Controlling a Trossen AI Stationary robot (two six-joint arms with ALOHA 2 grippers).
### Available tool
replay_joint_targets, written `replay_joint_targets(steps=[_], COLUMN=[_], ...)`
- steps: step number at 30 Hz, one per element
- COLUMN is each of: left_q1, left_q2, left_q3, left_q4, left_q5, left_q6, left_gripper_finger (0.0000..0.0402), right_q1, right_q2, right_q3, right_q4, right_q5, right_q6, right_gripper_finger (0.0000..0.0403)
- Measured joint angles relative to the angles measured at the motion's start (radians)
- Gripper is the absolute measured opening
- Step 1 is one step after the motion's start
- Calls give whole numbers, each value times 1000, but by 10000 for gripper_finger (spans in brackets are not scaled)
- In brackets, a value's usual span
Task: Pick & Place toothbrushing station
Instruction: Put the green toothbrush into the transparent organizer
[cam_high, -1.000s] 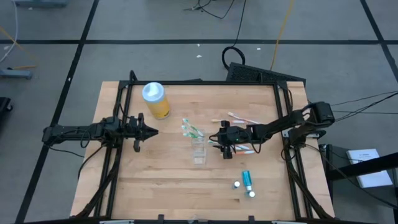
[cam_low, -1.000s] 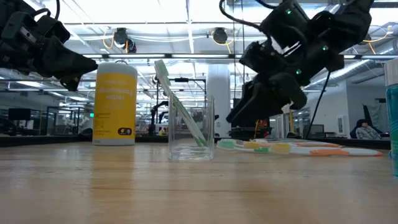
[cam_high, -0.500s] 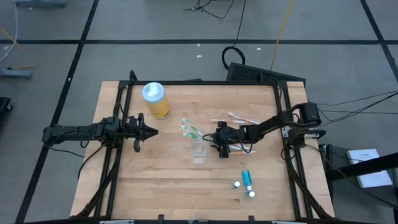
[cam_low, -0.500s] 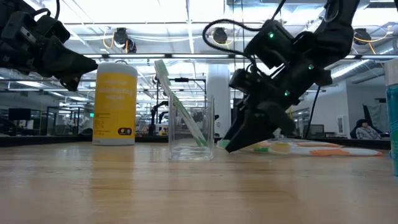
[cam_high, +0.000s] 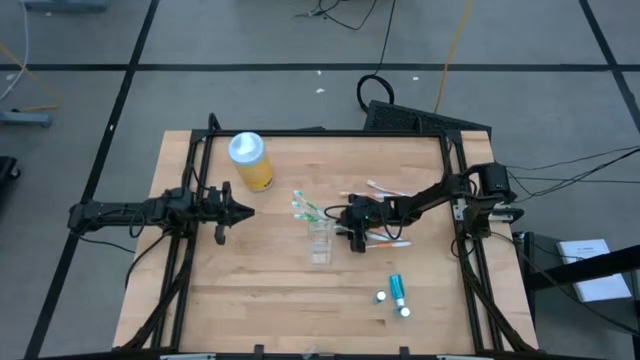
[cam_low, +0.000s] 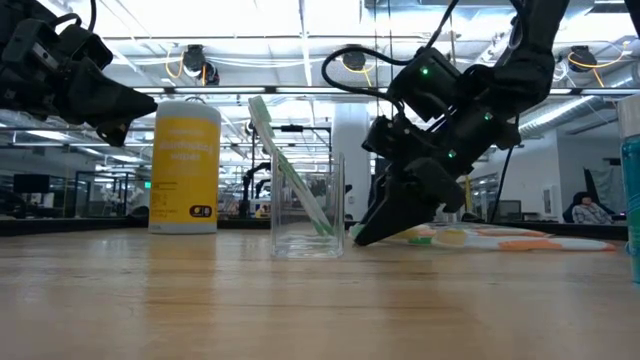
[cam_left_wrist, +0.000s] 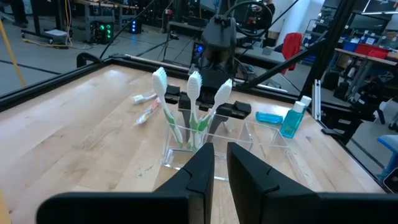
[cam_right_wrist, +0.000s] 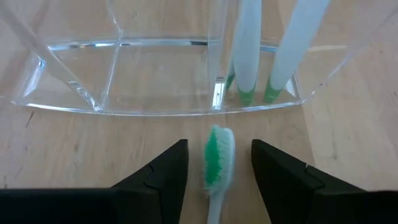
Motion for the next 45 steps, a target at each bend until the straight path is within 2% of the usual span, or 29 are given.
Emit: replay_joint_targets(steps=[19,37,45], left_q1=[0,0,0], left_q2=[0,0,0], left_q3=[0,0,0], left_q4=[0,0,0], left_q5=[0,0,0], left_q6=[0,0,0], left_gripper_finger=[49,49,49], right_q1=[1,3,8], right_q2=[2,-2,-5], right_q3=[-1,-2,-3], right_q4=[-38,-33,-26], right_q5=[22,54,55], right_q6=[1,1,1], right_gripper_finger=[116,43,36])
